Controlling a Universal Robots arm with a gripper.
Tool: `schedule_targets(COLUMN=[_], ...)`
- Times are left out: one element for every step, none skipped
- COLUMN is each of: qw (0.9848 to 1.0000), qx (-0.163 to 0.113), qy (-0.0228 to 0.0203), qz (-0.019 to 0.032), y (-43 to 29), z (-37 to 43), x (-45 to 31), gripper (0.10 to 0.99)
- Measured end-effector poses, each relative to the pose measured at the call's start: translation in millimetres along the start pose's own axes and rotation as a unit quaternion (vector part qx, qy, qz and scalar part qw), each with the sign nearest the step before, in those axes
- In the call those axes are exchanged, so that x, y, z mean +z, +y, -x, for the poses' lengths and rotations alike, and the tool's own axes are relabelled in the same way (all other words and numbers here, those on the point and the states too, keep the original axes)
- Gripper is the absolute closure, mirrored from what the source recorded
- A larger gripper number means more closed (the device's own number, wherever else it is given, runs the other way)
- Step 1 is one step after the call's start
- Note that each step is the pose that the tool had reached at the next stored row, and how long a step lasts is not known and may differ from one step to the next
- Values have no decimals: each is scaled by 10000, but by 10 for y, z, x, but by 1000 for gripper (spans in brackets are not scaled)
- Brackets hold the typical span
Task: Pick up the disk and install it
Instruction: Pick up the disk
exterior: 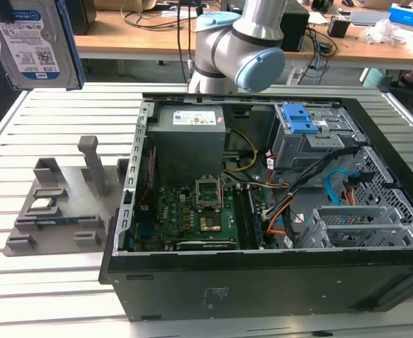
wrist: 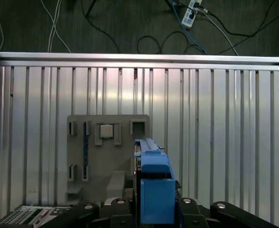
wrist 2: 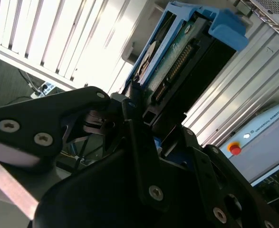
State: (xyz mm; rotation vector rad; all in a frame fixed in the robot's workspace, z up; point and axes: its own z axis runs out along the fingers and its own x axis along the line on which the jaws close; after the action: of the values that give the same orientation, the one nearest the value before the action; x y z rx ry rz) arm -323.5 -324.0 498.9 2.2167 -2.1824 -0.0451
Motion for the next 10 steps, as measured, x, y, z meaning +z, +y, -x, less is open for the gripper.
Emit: schedule_targets(qw=[10000,10000,10000,10000,10000,10000,10000,10000,10000,10000], qx=[0,0,1,0,0,0,1,0,0,0], qy=[0,0,0,0,0,0,-1,0,-1,0], qz=[0,0,0,1,1,1,0,2,1,1], y=[-48,-81,-120,-174,-212,-261,-326,-456,-490,-522], z=[-1,-1,-2,-3,-4,-4,-5,-7,-8,-8], x=[-1,-3,-4,-7,-9,-10,-13,-19,-20,-21], gripper=[722,722,722,722,722,722,722,722,722,722])
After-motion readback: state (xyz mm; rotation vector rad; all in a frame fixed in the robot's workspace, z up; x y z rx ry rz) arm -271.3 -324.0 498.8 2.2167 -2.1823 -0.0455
